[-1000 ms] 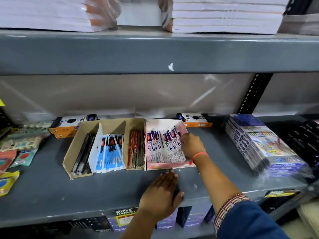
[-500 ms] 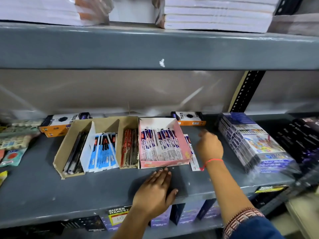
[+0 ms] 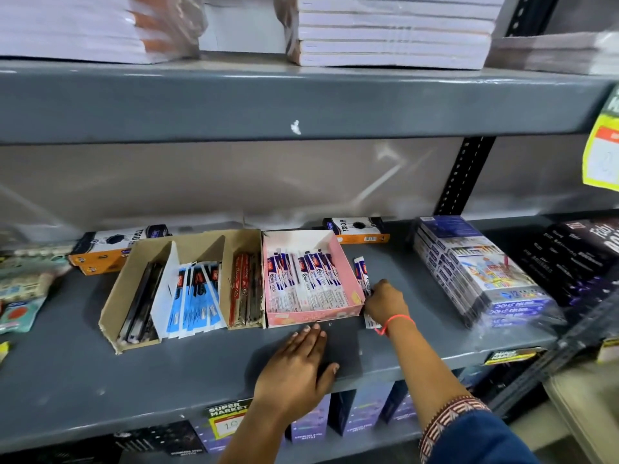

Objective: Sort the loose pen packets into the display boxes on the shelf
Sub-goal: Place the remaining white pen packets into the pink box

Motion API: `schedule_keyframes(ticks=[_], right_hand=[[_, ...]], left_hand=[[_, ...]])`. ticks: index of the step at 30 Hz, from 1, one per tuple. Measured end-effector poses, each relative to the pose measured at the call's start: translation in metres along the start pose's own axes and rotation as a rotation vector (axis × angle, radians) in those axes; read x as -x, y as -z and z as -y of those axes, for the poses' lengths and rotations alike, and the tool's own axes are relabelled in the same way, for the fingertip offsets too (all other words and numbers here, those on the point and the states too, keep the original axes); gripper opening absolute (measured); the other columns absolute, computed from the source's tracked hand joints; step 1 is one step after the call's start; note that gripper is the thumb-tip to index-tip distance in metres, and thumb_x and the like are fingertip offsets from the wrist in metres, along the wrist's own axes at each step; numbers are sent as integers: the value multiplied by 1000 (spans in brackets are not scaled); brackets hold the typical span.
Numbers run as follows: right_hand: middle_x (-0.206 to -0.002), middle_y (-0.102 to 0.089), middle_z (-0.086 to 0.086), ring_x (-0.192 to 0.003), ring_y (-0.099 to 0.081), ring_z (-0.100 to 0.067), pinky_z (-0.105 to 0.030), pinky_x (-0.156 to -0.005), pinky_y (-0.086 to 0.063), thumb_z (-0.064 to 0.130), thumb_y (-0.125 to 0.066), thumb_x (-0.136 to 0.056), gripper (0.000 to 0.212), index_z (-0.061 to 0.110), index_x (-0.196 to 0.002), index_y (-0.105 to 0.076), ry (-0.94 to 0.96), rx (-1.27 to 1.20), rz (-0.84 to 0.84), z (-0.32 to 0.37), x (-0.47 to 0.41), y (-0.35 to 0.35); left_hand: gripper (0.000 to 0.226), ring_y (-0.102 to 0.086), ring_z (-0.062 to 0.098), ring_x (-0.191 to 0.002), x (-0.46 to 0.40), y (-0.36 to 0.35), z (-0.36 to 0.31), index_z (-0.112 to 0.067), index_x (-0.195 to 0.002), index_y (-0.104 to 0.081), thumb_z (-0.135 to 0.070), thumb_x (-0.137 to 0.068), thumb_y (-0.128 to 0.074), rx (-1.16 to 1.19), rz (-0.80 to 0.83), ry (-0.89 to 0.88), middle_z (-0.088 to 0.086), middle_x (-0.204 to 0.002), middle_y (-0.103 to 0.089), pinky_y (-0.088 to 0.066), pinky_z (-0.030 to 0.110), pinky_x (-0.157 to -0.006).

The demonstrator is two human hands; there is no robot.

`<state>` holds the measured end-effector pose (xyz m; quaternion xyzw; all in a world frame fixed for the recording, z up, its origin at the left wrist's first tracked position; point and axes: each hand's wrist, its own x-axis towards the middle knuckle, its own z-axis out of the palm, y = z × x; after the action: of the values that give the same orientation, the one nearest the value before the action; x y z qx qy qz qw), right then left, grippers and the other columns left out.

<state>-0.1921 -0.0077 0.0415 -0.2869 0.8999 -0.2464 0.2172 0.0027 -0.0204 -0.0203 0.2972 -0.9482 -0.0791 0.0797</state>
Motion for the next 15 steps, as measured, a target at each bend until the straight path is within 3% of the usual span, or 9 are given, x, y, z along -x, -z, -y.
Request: schedule_keyframes(ticks=[3, 6, 9, 11, 13, 15], right_hand=[[-121, -62, -26, -110, -59, -40, -37, -87, -49, 7, -49, -86, 29, -5, -112, -57, -41, -44, -3, -1, -4, 1], [-110, -65, -26, -103, -62, -39, -30, -73, -45, 6, -53, -83, 26, -7, -104, -61, -95, -115, -1, -3, -5, 5], [-78, -56, -19, -68, -56, -31, -22, -52, -37, 1, -57, -80, 7, -1, -73, -59, -129, -248, 56, -7, -5, 15], [-54, -46, -12, -43, -40, -21, -19, -38, -28, -5, -61, -78, 29, 5, -56, -45, -150, -439, 126, -14, -7, 20], [-34, -46, -4, -27, -39, -12, -12, -29, -28, -11, -61, -79, 32, 8, -58, -45, -144, -685, 183, -18, -1, 25], [-30, -53, 3, -24, -43, -2, -8, -28, -32, -10, -61, -80, 25, 8, -64, -53, -102, -836, 252, -16, 8, 30]], left_hand=[[62, 0, 13, -140, 0, -1, 1, -18, -145, -9, -54, -94, -17, 3, 5, -2, 0, -156, -7, 8, 24, -107], [63, 0, 13, -140, 0, -1, 1, -18, -145, -8, -54, -94, -16, 8, 5, -4, -1, -156, -7, 6, 24, -108], [63, 2, 13, -140, -1, 0, 1, -18, -145, -6, -54, -94, -14, -2, 18, -8, 0, -156, -5, 9, 24, -107], [64, 3, 13, -140, -1, 0, 1, -17, -145, -5, -55, -94, -13, -11, 28, -14, 1, -156, -4, 10, 25, -107], [64, 4, 14, -140, -1, 0, 1, -17, -145, -4, -54, -94, -12, -23, 30, -17, 1, -156, -3, 10, 25, -107], [64, 3, 14, -140, -1, 0, 1, -16, -145, -5, -54, -94, -13, -33, 15, -21, 2, -156, -3, 11, 25, -107]])
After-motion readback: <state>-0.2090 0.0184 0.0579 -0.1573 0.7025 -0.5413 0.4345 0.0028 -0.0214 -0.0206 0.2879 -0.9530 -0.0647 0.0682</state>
